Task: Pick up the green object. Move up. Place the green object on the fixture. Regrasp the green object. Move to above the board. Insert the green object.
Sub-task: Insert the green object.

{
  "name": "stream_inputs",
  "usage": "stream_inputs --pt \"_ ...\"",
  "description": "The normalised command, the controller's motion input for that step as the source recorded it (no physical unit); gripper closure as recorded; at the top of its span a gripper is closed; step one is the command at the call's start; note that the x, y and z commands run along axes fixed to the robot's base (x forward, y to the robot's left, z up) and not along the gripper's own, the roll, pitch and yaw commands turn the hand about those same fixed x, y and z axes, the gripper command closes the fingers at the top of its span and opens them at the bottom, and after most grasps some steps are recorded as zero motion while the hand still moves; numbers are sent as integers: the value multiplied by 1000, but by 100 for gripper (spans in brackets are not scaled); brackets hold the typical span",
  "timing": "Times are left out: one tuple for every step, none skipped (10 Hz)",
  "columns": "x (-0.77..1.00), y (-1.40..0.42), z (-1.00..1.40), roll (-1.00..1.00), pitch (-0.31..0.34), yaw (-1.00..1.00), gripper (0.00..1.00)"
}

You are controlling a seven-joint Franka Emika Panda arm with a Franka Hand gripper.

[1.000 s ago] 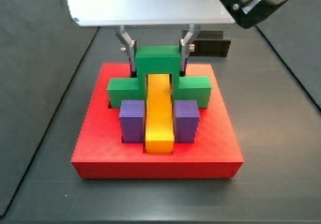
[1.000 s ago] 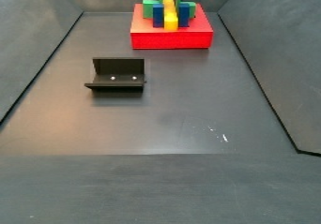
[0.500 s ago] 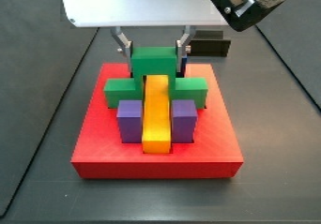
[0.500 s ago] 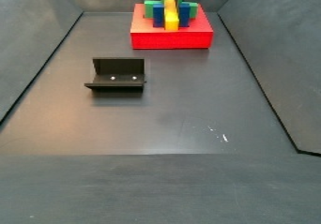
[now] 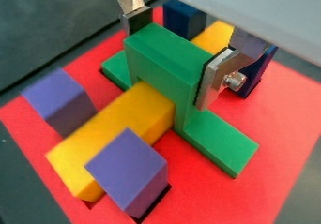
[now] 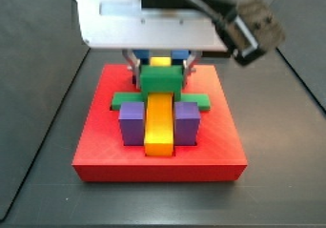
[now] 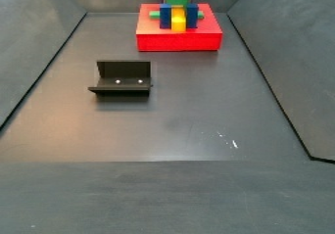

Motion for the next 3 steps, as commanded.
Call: stream_inputs --pt "6 0 -486 89 17 0 100" --pt "0 0 -149 43 20 0 100" --pt "0 0 0 0 0 0 100"
